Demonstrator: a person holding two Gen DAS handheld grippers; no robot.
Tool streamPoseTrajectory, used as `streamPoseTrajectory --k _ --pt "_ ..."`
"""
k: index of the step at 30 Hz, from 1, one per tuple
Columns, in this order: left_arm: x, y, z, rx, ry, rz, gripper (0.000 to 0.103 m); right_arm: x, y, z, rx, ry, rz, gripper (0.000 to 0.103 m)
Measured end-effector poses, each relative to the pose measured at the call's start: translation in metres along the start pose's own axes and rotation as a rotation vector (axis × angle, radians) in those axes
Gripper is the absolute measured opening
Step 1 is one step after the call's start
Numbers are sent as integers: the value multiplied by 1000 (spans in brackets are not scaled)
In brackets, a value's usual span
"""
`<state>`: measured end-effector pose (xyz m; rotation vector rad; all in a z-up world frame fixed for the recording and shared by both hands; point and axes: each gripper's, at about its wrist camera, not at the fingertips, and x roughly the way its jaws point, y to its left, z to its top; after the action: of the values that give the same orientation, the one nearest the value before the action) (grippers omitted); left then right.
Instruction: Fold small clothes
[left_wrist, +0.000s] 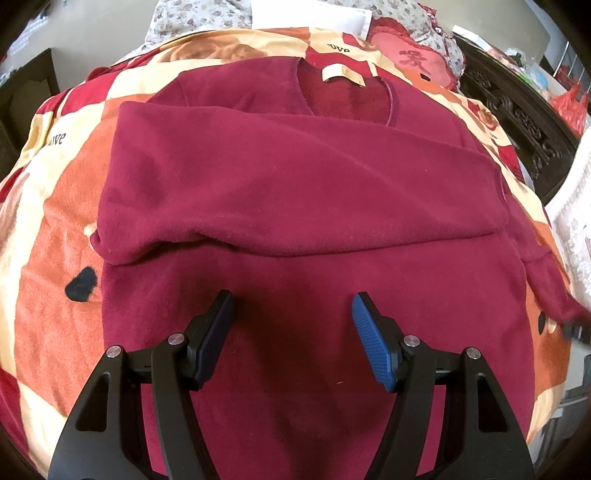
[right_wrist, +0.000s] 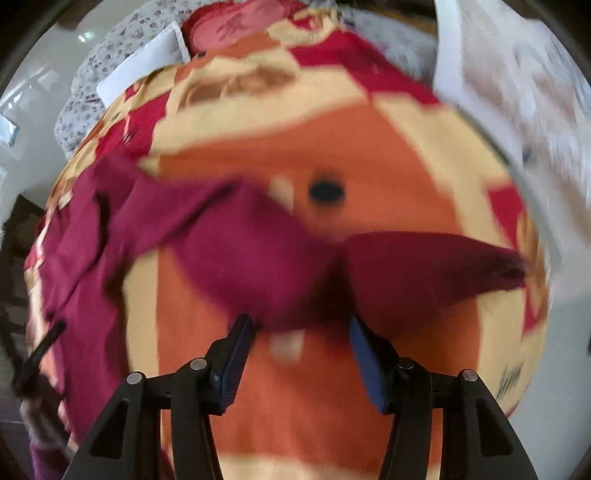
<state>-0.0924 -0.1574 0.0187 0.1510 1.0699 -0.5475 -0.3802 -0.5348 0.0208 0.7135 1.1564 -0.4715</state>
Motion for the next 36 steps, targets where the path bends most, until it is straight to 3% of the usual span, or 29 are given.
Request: streamPoseTrajectory --k 3,7,10,12,16,20,24,26,28,29,33,36 --pt "-1 -1 0 9 2 1 66 -10 0 -31 10 -35 23 52" --pt "-3 -1 0 10 5 -1 67 -50 -1 -36 53 -193 99 52" --pt "-6 -2 -1 7 2 -8 67 -73 -1 -19 29 -327 -4 54" --pt "-8 -1 -3 6 1 -9 67 -75 -5 -5 0 -367 -86 57" --pt "-8 2 -4 7 8 2 67 -41 -4 26 -145 -282 -210 61" --pt "-9 4 -3 -5 12 9 67 -14 -3 35 -339 -202 -265 61" --pt "-7 3 -2 -8 15 19 67 3 -14 43 -421 -132 -246 61" --pt "-6 1 -2 -10 18 20 66 1 -16 43 -425 -122 -210 50" --pt "-5 -1 -2 -7 20 19 67 -1 -11 39 -456 -122 -230 15" --pt "-4 -3 -1 -5 21 18 67 -2 -6 35 -494 -128 -269 8" --pt "-5 -5 0 0 23 0 67 -18 20 21 -644 -211 -471 6" --pt "-9 -3 0 -7 19 -17 66 -46 38 26 -706 -352 -635 6"
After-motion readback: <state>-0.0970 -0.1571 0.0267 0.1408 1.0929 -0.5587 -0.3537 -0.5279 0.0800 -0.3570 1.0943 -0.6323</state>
